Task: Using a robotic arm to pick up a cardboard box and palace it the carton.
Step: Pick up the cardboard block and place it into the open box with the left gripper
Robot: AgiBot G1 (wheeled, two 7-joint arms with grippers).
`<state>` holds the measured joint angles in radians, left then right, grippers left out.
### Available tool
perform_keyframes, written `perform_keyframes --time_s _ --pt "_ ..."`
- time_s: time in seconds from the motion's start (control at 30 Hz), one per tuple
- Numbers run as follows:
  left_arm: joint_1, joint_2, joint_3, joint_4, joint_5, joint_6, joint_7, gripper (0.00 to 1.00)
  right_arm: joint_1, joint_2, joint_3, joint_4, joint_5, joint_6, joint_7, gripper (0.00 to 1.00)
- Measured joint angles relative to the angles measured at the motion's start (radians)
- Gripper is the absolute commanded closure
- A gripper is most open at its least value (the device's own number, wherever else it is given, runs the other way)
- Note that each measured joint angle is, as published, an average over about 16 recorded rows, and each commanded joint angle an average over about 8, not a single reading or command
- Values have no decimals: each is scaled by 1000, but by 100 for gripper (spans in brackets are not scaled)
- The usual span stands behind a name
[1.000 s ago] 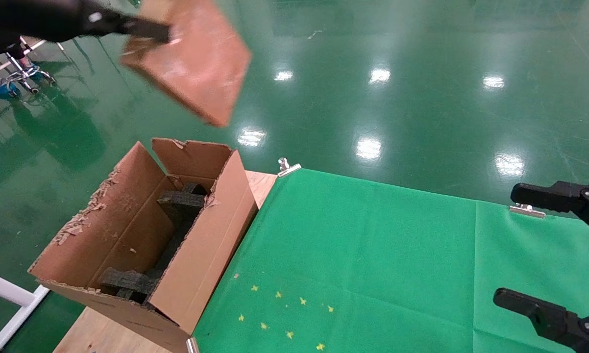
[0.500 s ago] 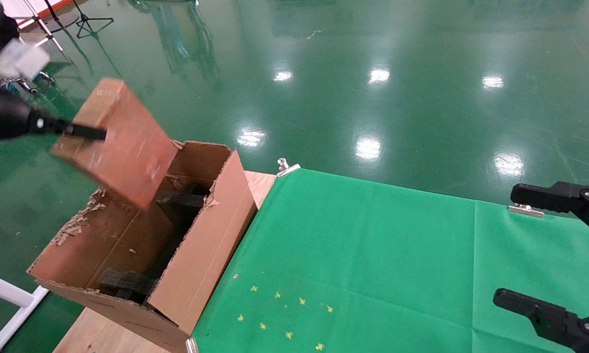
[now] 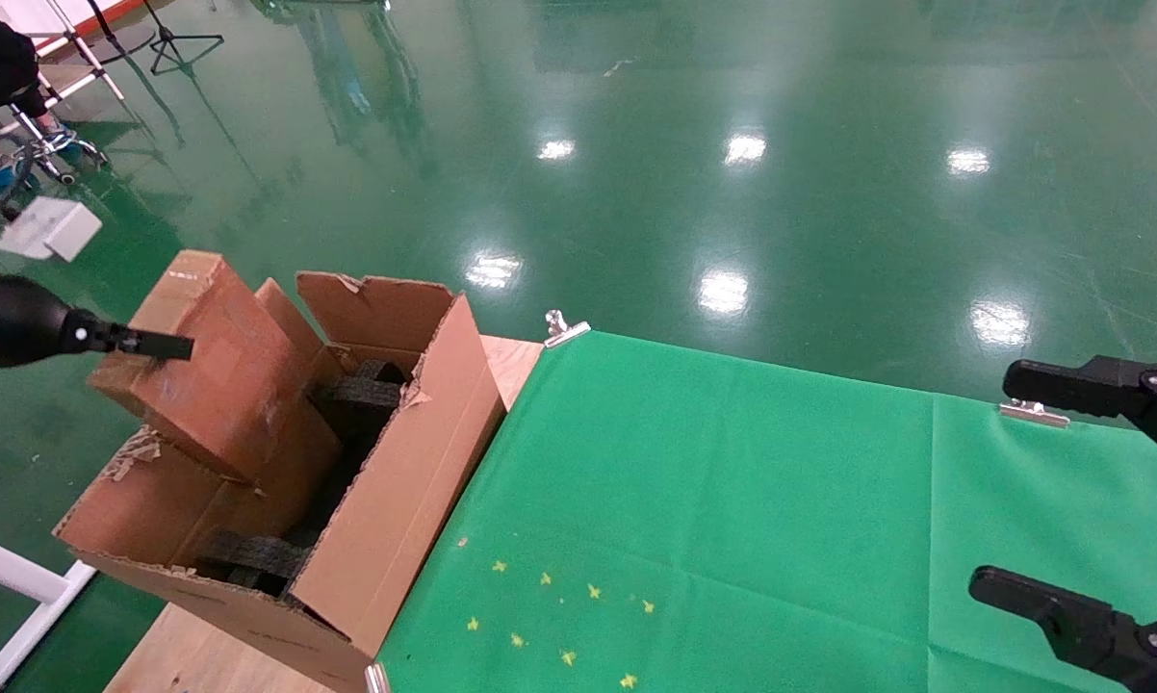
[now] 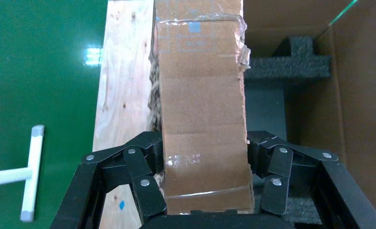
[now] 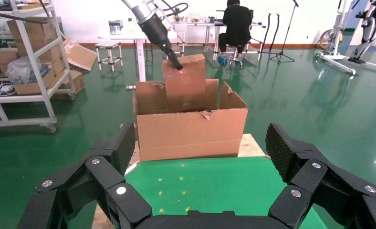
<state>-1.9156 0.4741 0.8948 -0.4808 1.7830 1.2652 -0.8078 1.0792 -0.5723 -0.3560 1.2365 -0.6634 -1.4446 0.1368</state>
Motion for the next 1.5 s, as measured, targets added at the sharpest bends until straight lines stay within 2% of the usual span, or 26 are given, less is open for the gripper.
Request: perform_keyframes --time_s 0.57,1.0,1.5 --pt "43 84 10 246 -3 -60 133 100 0 0 0 0 0 0 0 0" --pt "76 145 17 377 4 -106 175 100 0 0 0 0 0 0 0 0" --pt "142 192 12 460 -5 -165 198 100 0 0 0 0 0 0 0 0"
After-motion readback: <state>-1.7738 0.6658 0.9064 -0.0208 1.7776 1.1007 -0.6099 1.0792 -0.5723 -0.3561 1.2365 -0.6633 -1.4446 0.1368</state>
